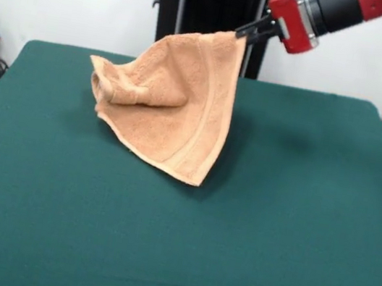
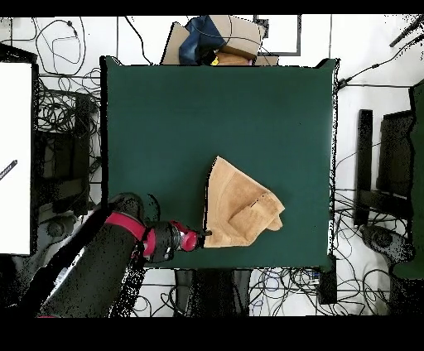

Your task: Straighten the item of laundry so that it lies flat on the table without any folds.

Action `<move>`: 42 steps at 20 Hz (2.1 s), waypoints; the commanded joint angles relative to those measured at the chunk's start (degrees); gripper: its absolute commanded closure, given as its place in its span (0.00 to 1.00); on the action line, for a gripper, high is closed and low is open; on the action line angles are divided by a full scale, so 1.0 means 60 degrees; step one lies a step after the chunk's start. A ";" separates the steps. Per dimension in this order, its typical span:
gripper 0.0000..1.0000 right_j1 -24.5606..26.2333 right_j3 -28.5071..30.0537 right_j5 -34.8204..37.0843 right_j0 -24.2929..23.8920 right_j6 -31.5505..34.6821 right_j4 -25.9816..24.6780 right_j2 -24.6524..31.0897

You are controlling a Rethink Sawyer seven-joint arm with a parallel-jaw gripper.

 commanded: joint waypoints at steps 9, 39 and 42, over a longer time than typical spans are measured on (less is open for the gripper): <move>1.00 0.0795 -0.0286 -0.0110 0.0641 0.2824 0.1568 0.0025; 1.00 0.3041 -0.2090 0.0079 0.1546 0.3036 0.3693 -0.0764; 1.00 0.3078 -0.2100 0.0016 0.1573 0.2952 0.3885 -0.0829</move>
